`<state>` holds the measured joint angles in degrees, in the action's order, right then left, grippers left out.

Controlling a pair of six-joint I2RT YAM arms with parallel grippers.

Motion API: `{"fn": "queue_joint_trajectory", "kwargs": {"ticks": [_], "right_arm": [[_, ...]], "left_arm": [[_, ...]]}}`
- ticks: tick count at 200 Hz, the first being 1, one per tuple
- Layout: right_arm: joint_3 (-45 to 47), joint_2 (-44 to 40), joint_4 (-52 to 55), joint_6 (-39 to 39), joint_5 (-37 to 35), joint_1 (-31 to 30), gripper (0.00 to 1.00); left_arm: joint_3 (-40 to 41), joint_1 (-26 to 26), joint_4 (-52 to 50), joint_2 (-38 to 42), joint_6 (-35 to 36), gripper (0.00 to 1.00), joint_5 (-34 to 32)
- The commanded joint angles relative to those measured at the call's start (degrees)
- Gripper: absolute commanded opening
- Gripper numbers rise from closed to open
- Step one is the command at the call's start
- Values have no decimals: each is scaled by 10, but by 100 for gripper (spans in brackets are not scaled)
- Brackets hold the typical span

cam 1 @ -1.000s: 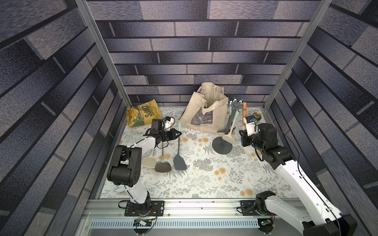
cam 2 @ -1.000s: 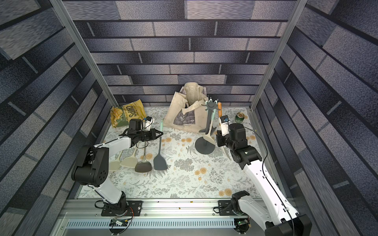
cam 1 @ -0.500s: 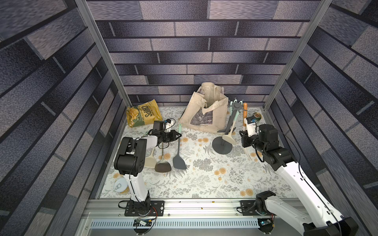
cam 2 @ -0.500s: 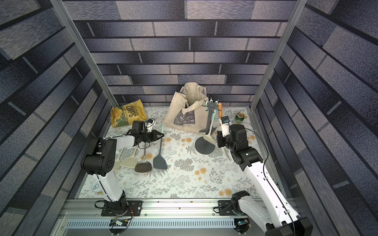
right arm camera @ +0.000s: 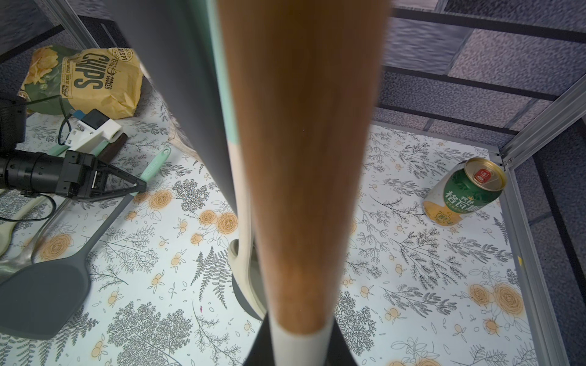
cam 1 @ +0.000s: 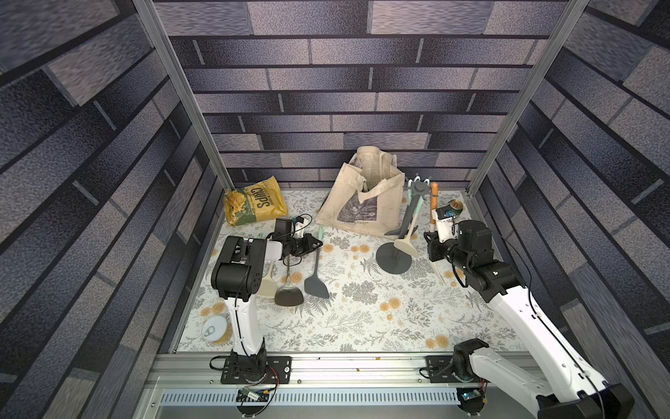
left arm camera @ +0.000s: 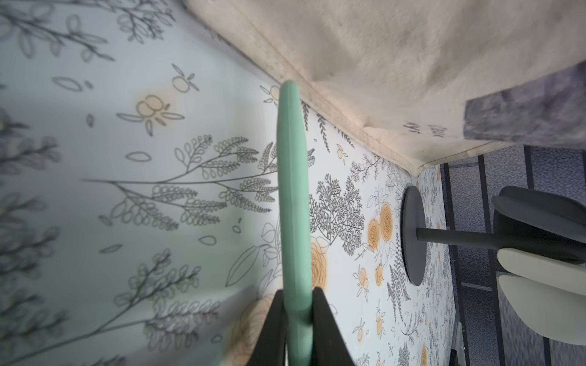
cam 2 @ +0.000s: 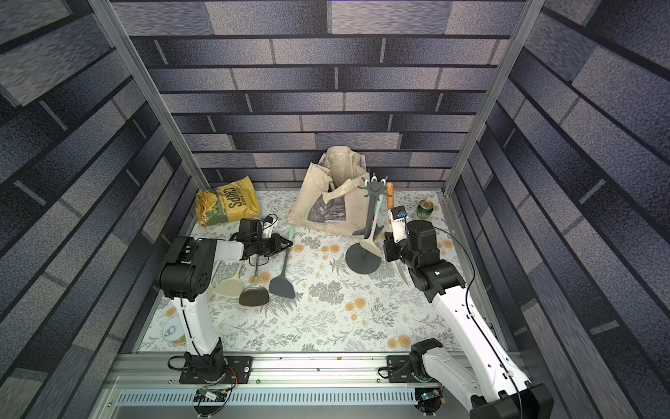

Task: Take the spatula off the kitchen utensil rack
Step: Place the spatula at the center of the board.

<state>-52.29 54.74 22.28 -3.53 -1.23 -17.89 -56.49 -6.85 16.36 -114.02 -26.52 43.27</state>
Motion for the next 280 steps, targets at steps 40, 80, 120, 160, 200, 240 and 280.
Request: {"fn": "queue_joint_trajectory", "kwargs": {"ticks": [40,80,120,160,200,240,280], "right_arm": [[-3,7,14,1,0,-1,0],[-3,8,13,1,0,-1,0],[-2,4,13,3,2,-1,0],[-2,1,14,3,4,-2,0],[-3,1,12,2,5,-1,0],[-7,-2,13,-1,9,-1,0],[-16,-5,15,-7,14,-1,0]], "left_arm": [[1,-7,-28,-32,32,6,-51],[40,-16,-22,-1,18,1,-102],[67,-18,-11,22,-6,4,-147],[42,-21,-75,39,11,15,-175],[26,-32,-101,82,21,47,-191],[45,-67,-56,203,32,56,-229],[34,-144,6,313,67,58,-220]]}}
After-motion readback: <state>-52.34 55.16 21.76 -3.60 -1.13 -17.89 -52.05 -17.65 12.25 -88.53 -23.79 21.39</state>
